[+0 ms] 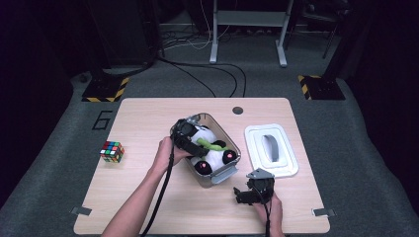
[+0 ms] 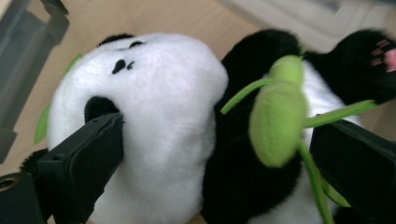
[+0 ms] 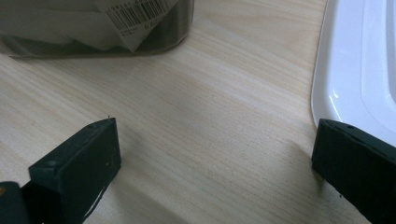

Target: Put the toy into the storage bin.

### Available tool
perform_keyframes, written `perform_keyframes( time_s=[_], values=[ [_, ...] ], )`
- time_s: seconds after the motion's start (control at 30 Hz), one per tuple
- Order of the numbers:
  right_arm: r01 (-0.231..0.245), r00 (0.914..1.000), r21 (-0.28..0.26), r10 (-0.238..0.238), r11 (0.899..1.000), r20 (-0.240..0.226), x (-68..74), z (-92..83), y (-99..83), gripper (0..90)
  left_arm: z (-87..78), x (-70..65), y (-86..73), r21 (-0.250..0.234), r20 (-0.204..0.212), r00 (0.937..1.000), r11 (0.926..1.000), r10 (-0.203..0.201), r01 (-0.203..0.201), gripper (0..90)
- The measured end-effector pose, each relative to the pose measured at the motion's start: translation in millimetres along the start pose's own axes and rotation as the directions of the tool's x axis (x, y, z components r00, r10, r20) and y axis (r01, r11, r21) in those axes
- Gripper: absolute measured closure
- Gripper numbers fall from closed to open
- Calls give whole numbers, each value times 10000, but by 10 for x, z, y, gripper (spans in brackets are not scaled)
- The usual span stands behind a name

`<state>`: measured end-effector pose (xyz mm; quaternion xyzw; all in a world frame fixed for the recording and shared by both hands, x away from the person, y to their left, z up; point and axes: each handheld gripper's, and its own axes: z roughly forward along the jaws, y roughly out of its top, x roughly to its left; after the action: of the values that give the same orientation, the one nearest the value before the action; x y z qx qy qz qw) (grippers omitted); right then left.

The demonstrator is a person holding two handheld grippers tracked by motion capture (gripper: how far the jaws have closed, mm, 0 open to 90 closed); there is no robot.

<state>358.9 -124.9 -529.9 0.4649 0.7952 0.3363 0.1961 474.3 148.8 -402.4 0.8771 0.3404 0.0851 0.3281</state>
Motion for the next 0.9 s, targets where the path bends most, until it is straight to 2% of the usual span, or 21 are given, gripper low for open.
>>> perform_keyframes(
  time_s=[0.1, 0.17, 0.33, 0.43, 0.63, 0.9],
  values=[
    [14, 10000, -3, -14, 10000, -2, -1, 0, 0, 5, -106, -40, -25, -462, 259, 9997, 9989, 10, 2, 36],
    [16, 10000, -7, -16, 10000, -4, -1, 0, 0, 5, -161, -102, -41, -543, 423, 9991, 9985, 90, -67, 36],
    [-47, 10000, 23, 47, 10000, 20, 3, -1, 1, 5, -186, -230, -91, -433, 731, 9960, 9979, 512, -481, 33],
    [-45, 10000, 22, 45, 10000, 20, 3, -1, 1, 5, -146, -275, -115, -143, 607, 9955, 9973, 726, -718, 33],
    [-21, 10000, 9, 21, 10000, 2, 1, -1, 1, 5, -190, -279, -153, -446, 703, 9957, 9973, 610, -579, 30],
    [-8, 10000, 4, 8, 10000, 1, 1, 0, 0, 5, -232, -258, -249, -578, 765, 9960, 9975, 457, -414, 33]
  ],
)
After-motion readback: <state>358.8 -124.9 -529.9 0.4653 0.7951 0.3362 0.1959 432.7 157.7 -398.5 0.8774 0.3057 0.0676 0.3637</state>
